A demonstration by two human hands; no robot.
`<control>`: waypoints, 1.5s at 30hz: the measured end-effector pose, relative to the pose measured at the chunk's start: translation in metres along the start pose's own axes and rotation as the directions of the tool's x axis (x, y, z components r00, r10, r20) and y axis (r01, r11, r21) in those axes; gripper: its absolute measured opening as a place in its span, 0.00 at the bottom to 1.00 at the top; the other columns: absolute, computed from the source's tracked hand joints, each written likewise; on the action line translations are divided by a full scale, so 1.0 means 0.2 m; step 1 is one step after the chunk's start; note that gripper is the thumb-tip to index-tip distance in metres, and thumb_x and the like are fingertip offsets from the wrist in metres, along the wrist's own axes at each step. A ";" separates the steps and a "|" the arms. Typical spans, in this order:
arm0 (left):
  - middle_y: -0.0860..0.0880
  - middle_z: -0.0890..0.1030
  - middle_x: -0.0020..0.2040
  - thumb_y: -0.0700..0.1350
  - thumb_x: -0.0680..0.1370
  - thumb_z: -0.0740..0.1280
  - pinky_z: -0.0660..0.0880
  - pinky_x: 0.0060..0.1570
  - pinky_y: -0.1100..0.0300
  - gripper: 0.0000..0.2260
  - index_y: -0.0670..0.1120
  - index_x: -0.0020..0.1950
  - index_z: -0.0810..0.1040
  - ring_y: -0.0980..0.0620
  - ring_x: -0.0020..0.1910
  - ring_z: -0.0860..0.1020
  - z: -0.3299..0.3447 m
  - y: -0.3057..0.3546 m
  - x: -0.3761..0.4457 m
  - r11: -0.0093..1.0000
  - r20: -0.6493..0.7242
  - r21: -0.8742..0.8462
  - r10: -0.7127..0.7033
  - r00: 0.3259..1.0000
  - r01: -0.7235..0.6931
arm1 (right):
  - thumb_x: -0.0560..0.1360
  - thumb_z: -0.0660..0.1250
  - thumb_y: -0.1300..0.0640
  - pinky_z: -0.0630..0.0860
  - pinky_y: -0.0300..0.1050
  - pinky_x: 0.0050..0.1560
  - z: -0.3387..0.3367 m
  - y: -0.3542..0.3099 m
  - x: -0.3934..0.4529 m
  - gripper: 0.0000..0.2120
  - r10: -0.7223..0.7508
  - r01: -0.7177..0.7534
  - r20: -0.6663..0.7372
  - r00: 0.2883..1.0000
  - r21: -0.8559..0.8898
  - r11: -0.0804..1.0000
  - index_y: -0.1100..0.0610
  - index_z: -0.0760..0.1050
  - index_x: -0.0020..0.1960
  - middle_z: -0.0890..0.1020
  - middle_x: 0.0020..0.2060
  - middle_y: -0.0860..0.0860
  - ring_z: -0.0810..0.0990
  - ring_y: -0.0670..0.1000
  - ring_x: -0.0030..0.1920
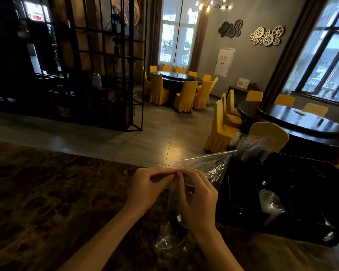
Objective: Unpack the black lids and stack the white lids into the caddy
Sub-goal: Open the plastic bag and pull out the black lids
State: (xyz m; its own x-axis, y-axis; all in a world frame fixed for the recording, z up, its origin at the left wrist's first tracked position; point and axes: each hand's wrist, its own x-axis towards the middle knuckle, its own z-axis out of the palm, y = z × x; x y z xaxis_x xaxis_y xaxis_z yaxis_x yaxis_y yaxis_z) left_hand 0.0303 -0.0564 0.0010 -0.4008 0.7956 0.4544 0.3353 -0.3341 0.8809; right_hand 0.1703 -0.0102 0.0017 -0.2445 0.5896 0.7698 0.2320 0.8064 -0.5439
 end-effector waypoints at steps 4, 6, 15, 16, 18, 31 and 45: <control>0.58 0.87 0.47 0.45 0.73 0.75 0.81 0.48 0.66 0.08 0.50 0.52 0.86 0.60 0.48 0.85 -0.01 0.03 -0.03 1.000 -0.013 0.024 0.011 1.000 -0.011 | 0.76 0.73 0.63 0.78 0.27 0.50 -0.06 -0.03 -0.02 0.08 -0.014 0.016 0.031 0.999 -0.048 0.999 0.62 0.81 0.55 0.79 0.52 0.45 0.80 0.39 0.47; 0.59 0.87 0.47 0.43 0.73 0.76 0.80 0.48 0.68 0.08 0.50 0.51 0.86 0.60 0.48 0.85 -0.03 0.03 -0.05 0.999 -0.019 0.041 0.013 1.000 -0.012 | 0.76 0.72 0.63 0.78 0.25 0.49 -0.10 -0.03 -0.02 0.09 -0.018 0.020 0.039 0.999 -0.069 0.997 0.61 0.80 0.55 0.79 0.51 0.45 0.79 0.37 0.45; 0.57 0.81 0.57 0.47 0.75 0.73 0.74 0.52 0.75 0.17 0.51 0.64 0.79 0.66 0.54 0.79 -0.08 0.16 -0.04 0.873 0.103 0.388 0.278 0.955 -0.295 | 0.80 0.69 0.62 0.79 0.27 0.45 -0.23 -0.03 0.01 0.08 -0.109 0.131 0.156 0.982 -0.136 0.982 0.61 0.80 0.58 0.84 0.53 0.51 0.83 0.43 0.45; 0.58 0.80 0.59 0.49 0.76 0.71 0.73 0.54 0.75 0.18 0.51 0.65 0.78 0.67 0.56 0.77 -0.08 0.19 -0.03 0.839 0.147 0.415 0.320 0.936 -0.352 | 0.80 0.68 0.59 0.81 0.29 0.44 -0.24 -0.04 0.02 0.09 -0.120 0.142 0.162 0.979 -0.129 0.981 0.61 0.80 0.58 0.84 0.53 0.51 0.82 0.42 0.45; 0.56 0.81 0.59 0.48 0.77 0.70 0.74 0.58 0.69 0.15 0.50 0.63 0.80 0.63 0.58 0.77 -0.07 0.24 0.00 0.775 0.212 0.448 0.392 0.896 -0.445 | 0.80 0.66 0.55 0.82 0.34 0.43 -0.24 -0.05 0.04 0.11 -0.132 0.152 0.160 0.978 -0.117 0.982 0.59 0.79 0.58 0.84 0.53 0.50 0.82 0.41 0.44; 0.55 0.84 0.49 0.40 0.72 0.76 0.74 0.53 0.72 0.08 0.48 0.51 0.87 0.64 0.51 0.79 -0.15 0.32 -0.01 0.812 0.188 0.435 0.341 0.921 -0.389 | 0.77 0.72 0.54 0.82 0.47 0.33 -0.15 0.03 0.05 0.09 -0.193 0.209 0.081 0.978 -0.321 0.924 0.59 0.82 0.54 0.83 0.51 0.52 0.82 0.50 0.43; 0.58 0.85 0.49 0.43 0.71 0.76 0.79 0.55 0.63 0.08 0.50 0.50 0.87 0.60 0.52 0.81 -0.30 0.28 -0.01 0.838 0.151 0.419 0.316 0.937 -0.350 | 0.70 0.81 0.63 0.80 0.46 0.26 -0.19 0.12 0.14 0.07 -0.315 0.313 0.071 0.947 -0.432 0.846 0.58 0.84 0.46 0.86 0.43 0.52 0.85 0.51 0.38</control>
State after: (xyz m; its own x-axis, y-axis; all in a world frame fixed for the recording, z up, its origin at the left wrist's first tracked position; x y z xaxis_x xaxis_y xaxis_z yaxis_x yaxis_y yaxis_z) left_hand -0.0021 -0.1068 0.0580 -0.1410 0.7162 0.6835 0.7784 -0.3464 0.5235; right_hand 0.2045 0.0232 0.0226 -0.3710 0.3075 0.8763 0.5262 0.8471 -0.0745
